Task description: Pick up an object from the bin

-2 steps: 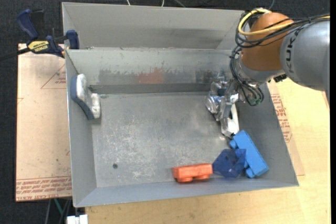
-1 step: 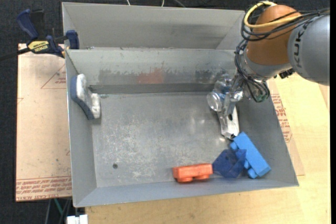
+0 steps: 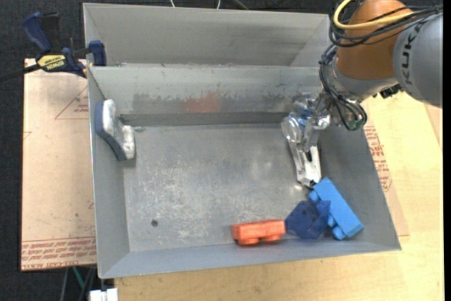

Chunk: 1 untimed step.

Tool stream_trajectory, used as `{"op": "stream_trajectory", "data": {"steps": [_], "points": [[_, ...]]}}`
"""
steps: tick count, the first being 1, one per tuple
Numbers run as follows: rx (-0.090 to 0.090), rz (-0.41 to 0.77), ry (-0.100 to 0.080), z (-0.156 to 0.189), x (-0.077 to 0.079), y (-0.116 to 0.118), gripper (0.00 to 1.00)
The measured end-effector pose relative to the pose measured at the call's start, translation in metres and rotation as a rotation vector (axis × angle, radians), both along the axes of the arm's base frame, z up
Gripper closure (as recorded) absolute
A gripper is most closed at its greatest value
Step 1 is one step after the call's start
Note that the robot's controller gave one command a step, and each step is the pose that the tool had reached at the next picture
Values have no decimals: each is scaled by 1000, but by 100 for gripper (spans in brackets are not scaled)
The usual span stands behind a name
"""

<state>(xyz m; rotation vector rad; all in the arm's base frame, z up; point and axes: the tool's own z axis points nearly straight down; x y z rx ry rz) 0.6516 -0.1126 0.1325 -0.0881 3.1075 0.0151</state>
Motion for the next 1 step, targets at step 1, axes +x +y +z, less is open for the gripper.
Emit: {"op": "stream_trajectory", "data": {"steps": [1], "points": [[1, -1, 0, 3, 0, 0, 100]]}}
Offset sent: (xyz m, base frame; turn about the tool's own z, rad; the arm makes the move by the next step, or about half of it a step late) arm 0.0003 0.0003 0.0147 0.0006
